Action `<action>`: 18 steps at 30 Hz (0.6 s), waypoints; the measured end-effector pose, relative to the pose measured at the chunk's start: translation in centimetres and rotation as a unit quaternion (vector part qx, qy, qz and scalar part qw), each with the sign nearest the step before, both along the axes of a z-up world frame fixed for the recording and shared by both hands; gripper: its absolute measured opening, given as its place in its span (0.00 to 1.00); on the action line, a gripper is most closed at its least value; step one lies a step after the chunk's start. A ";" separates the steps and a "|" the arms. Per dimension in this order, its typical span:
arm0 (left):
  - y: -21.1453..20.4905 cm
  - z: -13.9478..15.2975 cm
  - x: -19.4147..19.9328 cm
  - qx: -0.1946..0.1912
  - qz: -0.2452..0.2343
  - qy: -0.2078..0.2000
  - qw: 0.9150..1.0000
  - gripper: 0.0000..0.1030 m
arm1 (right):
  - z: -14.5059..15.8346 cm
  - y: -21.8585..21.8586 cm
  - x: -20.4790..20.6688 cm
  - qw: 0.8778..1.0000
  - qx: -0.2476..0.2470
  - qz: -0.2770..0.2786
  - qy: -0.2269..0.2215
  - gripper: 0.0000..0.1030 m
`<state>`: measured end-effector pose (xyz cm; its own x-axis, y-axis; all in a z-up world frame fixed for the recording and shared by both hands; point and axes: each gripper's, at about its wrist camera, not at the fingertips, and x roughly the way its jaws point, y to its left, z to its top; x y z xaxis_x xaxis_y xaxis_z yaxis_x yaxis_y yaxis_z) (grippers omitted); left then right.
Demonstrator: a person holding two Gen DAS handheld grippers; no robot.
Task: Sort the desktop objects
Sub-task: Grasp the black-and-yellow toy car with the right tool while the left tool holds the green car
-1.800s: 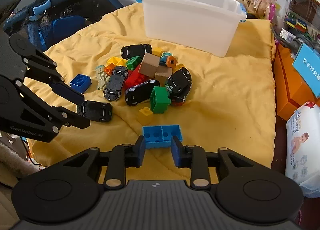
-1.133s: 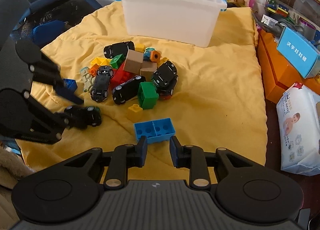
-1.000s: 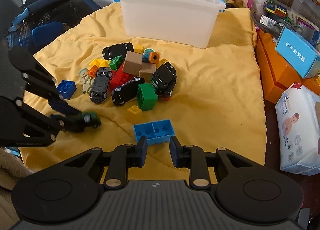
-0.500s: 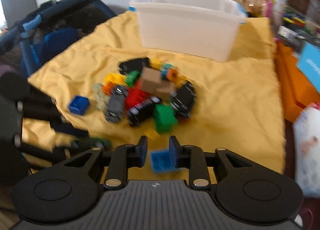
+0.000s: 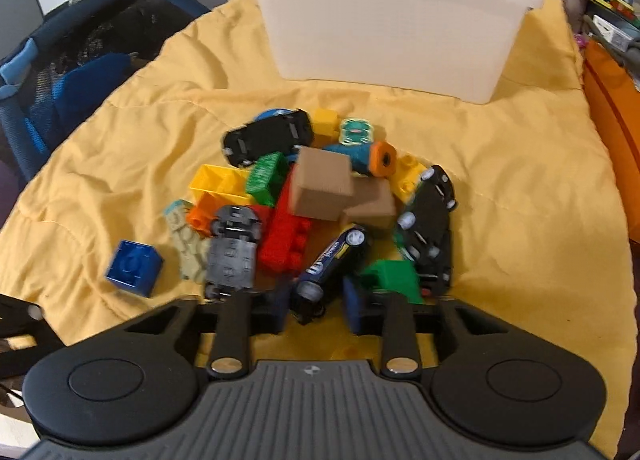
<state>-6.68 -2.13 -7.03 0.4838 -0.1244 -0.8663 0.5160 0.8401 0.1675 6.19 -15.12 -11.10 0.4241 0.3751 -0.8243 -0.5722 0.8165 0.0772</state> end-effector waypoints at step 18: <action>-0.8 0.0 -0.1 -0.006 -0.012 -0.004 1.000 0.32 | 1.2 -10.2 -2.6 0.995 0.061 -0.017 0.079 0.16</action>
